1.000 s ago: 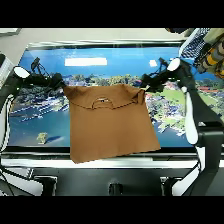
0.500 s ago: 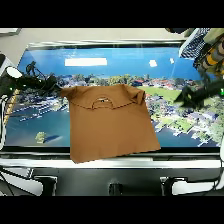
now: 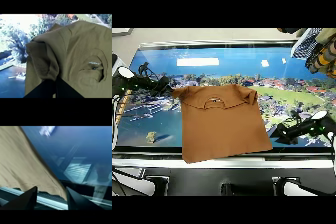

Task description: Fold the clothes and pants, and hang the long-sleeved shirts on hangers.

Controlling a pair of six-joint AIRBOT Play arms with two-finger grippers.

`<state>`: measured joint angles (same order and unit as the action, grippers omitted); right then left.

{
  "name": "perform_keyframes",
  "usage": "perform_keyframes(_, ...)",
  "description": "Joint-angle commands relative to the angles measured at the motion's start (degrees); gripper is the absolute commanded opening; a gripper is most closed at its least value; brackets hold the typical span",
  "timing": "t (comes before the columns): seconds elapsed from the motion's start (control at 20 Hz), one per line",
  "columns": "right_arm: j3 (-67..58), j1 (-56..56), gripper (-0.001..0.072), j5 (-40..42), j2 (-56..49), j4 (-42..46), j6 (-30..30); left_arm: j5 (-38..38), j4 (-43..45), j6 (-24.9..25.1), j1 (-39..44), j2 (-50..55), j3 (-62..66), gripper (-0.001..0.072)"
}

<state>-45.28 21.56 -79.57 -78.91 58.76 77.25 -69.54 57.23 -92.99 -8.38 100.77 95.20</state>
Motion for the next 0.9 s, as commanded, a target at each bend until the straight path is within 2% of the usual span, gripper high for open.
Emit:
perform_keyframes(0.0, 5.7, -2.2, 0.0442, 5.4, 0.7, -2.0, -1.2, -0.1, 0.0, 0.0, 0.0, 0.0, 0.0, 0.0015)
perform_keyframes(0.1, 5.9, -4.6, 0.0416, 7.0, 0.7, -2.1, -1.0, -0.1, 0.0, 0.0, 0.0, 0.0, 0.0, 0.0015)
perform_keyframes(0.2, 5.9, -7.2, 0.0344, 7.6, 0.7, -1.5, -0.2, -0.1, 0.0, 0.0, 0.0, 0.0, 0.0, 0.0015)
perform_keyframes(0.25, 5.9, -8.3, 0.0273, 7.7, 0.7, -0.9, 0.7, -0.1, 0.0, 0.0, 0.0, 0.0, 0.0, 0.0015)
perform_keyframes(0.3, 5.9, -8.6, 0.0114, 7.7, 0.7, -1.5, 0.8, -0.1, 0.0, 0.0, 0.0, 0.0, 0.0, 0.0015)
perform_keyframes(0.35, 5.6, -8.6, 0.0032, 7.8, 1.0, -3.1, 0.7, -0.2, 0.0, 0.0, 0.0, 0.0, 0.0, 0.0015)
perform_keyframes(0.45, 1.4, -8.5, 0.003, 8.5, 2.3, -3.3, 2.0, -0.6, 0.0, 0.0, 0.0, 0.0, 0.0, 0.0016)
perform_keyframes(0.5, -3.1, -8.5, 0.003, 9.4, 2.5, -1.3, 5.0, -1.0, 0.0, 0.0, 0.0, 0.0, 0.0, 0.0015)
perform_keyframes(0.65, -22.6, -8.5, 0.0031, 15.5, 1.6, 9.5, 18.4, -4.1, 0.0, 0.0, 0.0, 0.0, 0.0, 0.0015)
perform_keyframes(0.75, -36.6, -8.5, 0.0031, 20.6, -1.3, 19.2, 29.2, -7.7, 0.0, 0.0, 0.2, 0.4, -0.2, 0.0015)
perform_keyframes(0.85, -46.3, -8.5, 0.0031, 22.0, -6.0, 23.6, 34.5, -9.6, 0.0, 0.0, 0.6, 0.4, -1.7, 0.0016)
